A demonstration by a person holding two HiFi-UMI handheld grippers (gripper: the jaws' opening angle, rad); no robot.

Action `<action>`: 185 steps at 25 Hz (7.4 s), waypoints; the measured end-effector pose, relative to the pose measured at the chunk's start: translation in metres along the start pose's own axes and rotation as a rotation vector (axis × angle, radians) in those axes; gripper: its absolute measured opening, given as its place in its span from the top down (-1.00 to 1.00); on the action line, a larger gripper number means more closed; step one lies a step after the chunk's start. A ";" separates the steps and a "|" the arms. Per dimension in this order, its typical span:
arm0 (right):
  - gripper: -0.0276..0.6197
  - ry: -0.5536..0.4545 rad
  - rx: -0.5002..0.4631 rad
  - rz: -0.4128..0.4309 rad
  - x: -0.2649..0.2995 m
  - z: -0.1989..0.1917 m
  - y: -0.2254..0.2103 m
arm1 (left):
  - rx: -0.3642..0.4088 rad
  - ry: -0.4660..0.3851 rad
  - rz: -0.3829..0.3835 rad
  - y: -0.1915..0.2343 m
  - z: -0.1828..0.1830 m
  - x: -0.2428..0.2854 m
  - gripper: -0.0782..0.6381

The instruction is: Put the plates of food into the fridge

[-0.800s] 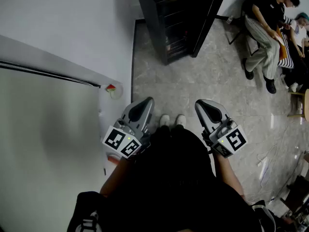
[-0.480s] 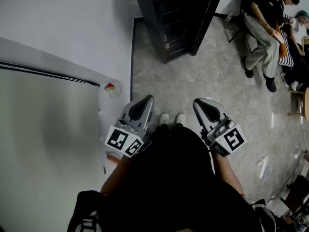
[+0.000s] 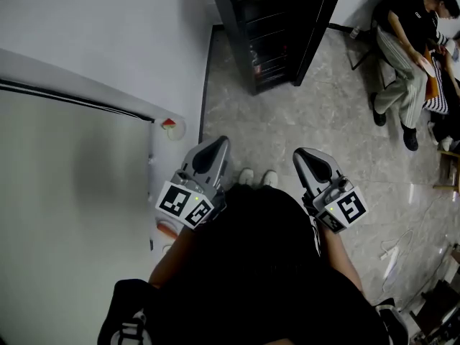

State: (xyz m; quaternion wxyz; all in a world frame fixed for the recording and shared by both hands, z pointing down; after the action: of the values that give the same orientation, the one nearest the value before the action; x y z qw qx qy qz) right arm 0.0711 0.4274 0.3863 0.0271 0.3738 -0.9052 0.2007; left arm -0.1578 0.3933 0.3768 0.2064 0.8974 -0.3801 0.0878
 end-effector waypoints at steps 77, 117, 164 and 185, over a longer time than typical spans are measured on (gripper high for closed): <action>0.64 -0.238 0.749 0.084 0.307 0.131 -0.302 | -0.029 0.036 -0.122 0.261 0.161 0.266 0.72; 0.78 -0.211 1.116 0.262 0.340 0.114 -0.347 | -0.087 0.038 -0.042 0.270 0.164 0.292 0.72; 0.79 -0.061 1.126 0.205 0.288 0.012 -0.348 | -0.156 0.074 -0.044 0.252 0.133 0.291 0.72; 0.79 0.013 1.120 0.170 0.327 -0.023 -0.389 | -0.176 0.086 -0.019 0.249 0.126 0.289 0.72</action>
State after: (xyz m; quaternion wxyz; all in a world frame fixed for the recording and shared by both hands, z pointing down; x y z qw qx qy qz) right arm 0.1011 -0.0300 0.6061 -0.1862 0.2557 -0.6871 0.6541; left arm -0.1359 -0.0043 0.4294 0.3014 0.8748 -0.3685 0.0904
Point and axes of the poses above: the fingertips, and each gripper's own axes: x forward along the fingers, y to its left, z out of its top, the point moved 6 cm from there along -x, backward along the fingers, and after that the axes turned 12 degrees about y, right-handed, at the moved point
